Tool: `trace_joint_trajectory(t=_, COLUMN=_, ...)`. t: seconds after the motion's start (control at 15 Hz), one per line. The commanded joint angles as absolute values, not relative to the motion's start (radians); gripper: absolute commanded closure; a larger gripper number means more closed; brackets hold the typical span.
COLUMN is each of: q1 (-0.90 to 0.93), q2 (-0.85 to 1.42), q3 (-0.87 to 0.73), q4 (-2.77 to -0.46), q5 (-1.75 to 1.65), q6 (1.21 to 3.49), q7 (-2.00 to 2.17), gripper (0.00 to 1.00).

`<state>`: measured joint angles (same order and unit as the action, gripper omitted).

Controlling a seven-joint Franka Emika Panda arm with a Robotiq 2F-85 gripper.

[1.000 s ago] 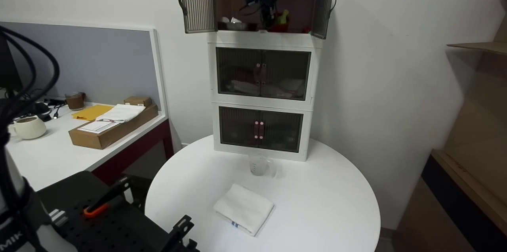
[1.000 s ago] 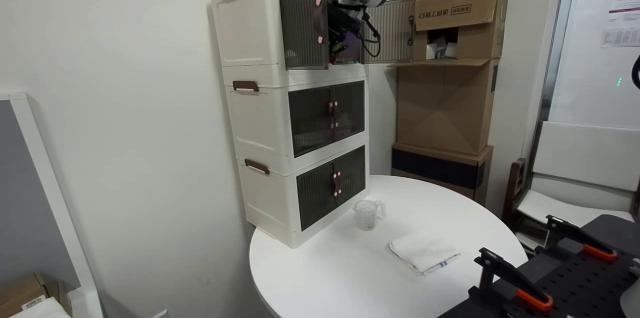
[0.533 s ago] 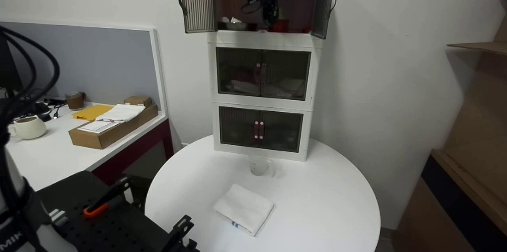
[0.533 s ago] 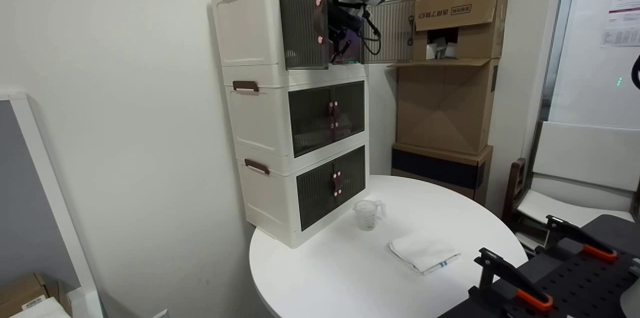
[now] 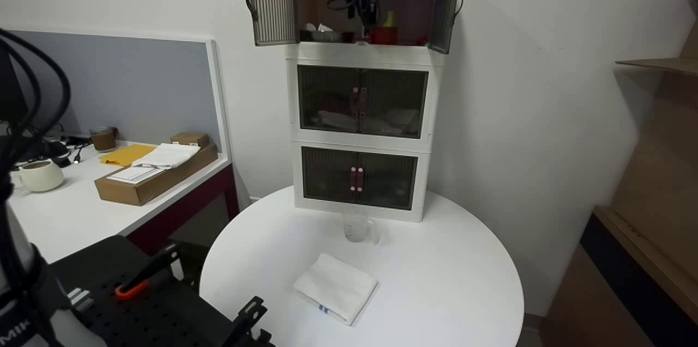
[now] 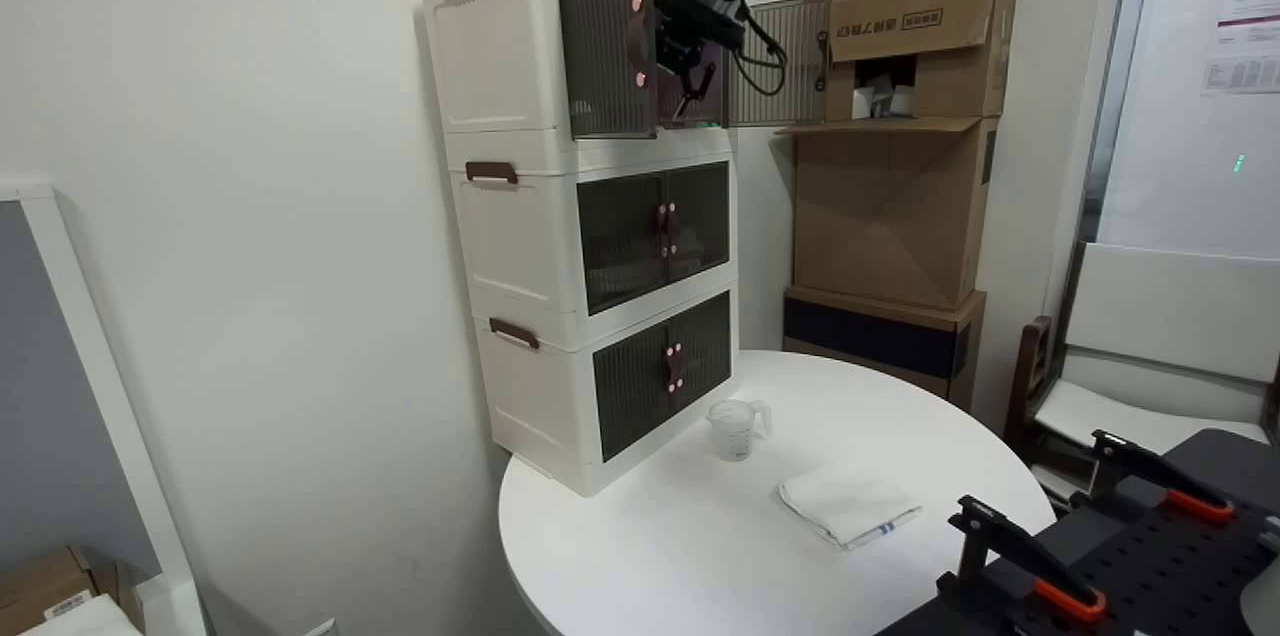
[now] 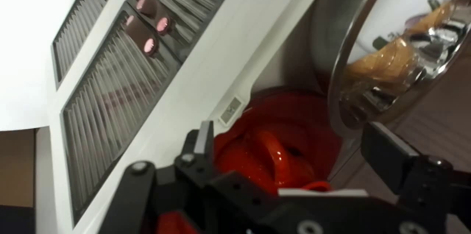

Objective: Put the cup into the top compartment

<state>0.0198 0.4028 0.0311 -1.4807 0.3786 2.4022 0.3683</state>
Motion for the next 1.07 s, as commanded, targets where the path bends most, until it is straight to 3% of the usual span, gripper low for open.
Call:
trace_joint_trajectory(t=0.0, q1=-0.005, q2=0.206, q3=0.039, q4=-1.726, q5=0.362, q6=2.371, q7=0.218, gripper=0.00)
trace_joint_trajectory(t=0.4, q1=-0.032, q2=0.008, q3=-0.012, q4=-2.060, q5=0.198, q6=2.313, q7=0.018, gripper=0.00)
trace_joint_trajectory(t=0.73, q1=-0.080, q2=-0.023, q3=-0.069, q4=-2.328, q5=0.052, q6=2.339, q7=-0.102, gripper=0.00)
trace_joint_trajectory(t=1.0, q1=-0.095, q2=0.020, q3=-0.087, q4=-2.355, q5=0.030, q6=2.356, q7=-0.114, gripper=0.00)
